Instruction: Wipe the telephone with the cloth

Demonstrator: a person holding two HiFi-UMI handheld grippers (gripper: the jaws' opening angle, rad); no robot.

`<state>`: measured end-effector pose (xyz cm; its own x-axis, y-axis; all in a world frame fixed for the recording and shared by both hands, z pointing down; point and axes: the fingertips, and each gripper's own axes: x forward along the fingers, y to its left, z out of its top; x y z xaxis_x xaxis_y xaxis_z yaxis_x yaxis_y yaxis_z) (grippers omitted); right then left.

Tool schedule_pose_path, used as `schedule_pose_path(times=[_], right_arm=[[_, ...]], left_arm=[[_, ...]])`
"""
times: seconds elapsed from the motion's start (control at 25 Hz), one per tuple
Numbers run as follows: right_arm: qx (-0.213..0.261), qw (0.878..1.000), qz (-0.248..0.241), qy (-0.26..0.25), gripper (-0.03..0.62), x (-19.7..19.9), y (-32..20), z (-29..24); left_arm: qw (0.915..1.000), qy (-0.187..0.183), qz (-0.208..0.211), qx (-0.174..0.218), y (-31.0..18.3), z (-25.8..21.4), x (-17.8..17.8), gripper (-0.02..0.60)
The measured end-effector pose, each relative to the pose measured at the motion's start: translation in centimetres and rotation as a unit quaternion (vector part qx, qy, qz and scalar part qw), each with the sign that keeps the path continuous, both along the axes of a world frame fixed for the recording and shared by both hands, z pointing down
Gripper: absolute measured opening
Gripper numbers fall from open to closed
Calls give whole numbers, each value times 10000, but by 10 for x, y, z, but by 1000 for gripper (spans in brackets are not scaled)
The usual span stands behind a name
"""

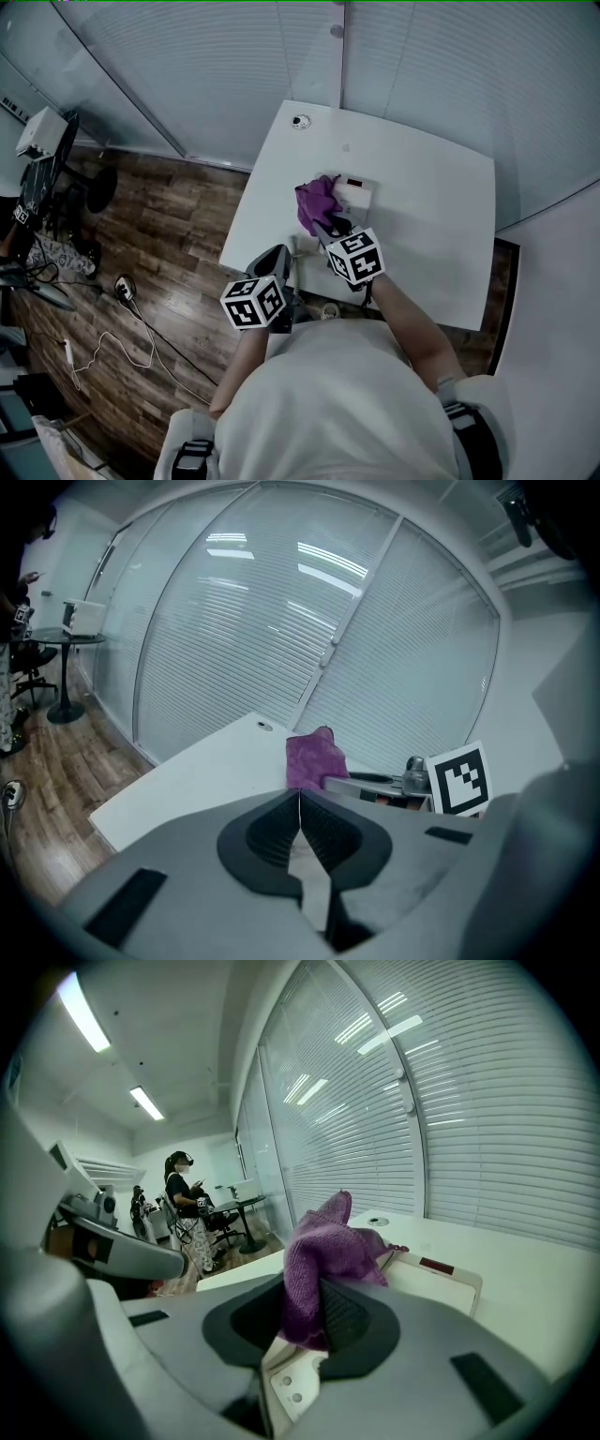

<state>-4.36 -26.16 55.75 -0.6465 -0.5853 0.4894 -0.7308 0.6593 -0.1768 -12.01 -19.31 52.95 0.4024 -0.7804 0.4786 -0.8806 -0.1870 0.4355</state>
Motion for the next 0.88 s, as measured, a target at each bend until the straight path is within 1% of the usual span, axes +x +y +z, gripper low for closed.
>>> schedule_pose_path(times=[0.4, 0.72, 0.88], right_arm=[[-236, 9996, -182, -25, 100, 1, 22, 9], [-293, 9978, -549, 212, 100, -4, 41, 18], [-367, 9965, -713, 249, 100, -5, 49, 22]], left_arm=[[10000, 50, -9, -30, -1, 0, 6, 23], [10000, 75, -16, -33, 0, 3, 9, 23], [10000, 73, -17, -23, 0, 4, 10, 23]])
